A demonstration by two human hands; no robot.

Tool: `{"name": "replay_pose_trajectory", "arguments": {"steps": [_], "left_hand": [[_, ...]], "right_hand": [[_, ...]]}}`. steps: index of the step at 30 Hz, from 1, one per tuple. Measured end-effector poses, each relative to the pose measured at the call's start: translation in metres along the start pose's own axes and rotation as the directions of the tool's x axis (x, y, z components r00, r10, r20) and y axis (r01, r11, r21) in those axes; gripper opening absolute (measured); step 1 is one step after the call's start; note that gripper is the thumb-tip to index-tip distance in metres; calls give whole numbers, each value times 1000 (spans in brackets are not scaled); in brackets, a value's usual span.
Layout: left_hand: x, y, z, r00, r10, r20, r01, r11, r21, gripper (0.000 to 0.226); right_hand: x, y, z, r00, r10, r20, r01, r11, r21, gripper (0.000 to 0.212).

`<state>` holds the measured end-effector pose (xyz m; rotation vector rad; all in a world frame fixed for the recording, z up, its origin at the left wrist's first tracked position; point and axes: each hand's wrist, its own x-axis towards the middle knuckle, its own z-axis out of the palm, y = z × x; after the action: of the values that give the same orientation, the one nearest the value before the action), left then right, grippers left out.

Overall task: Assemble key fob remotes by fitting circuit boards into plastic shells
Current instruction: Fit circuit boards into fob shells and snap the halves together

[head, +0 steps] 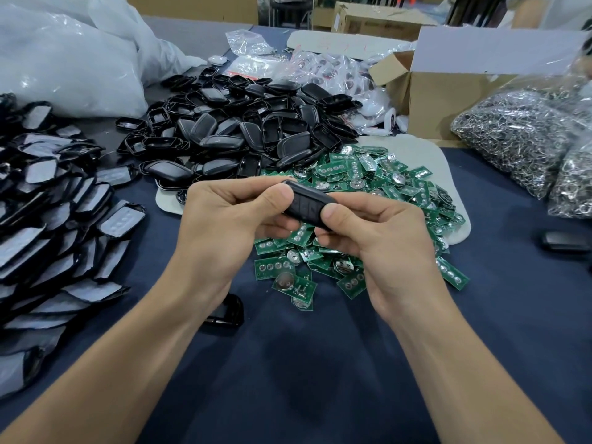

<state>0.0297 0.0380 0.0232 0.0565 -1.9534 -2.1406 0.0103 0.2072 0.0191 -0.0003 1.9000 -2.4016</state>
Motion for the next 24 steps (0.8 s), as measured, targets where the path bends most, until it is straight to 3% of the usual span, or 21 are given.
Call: {"name": "replay_pose_trajectory", "arguments": {"steps": [7,11,14,19,24], "left_hand": [[0,2,2,997,-60,41,62,997,-54,18],[1,3,2,992,-121,15,122,985,-125,39],[0,5,3,992,-126,24,129,981,-145,33],[-2,3,2,999,22,36,-21,1000,-19,23],[-6,-2,2,985,169,41,-173,973,150,35]], "right_hand": [[-1,-1,-1,999,-33,-17,32,999,-28,16],[0,-1,-1,998,-57,-35,56,998,-42,20],[0,-1,-1,999,-36,-36,35,999,-25,17],[0,-3,-2,999,29,-24,-28,999,24,14],[1,-2,-3,993,109,39,-111,993,46,15]]}}
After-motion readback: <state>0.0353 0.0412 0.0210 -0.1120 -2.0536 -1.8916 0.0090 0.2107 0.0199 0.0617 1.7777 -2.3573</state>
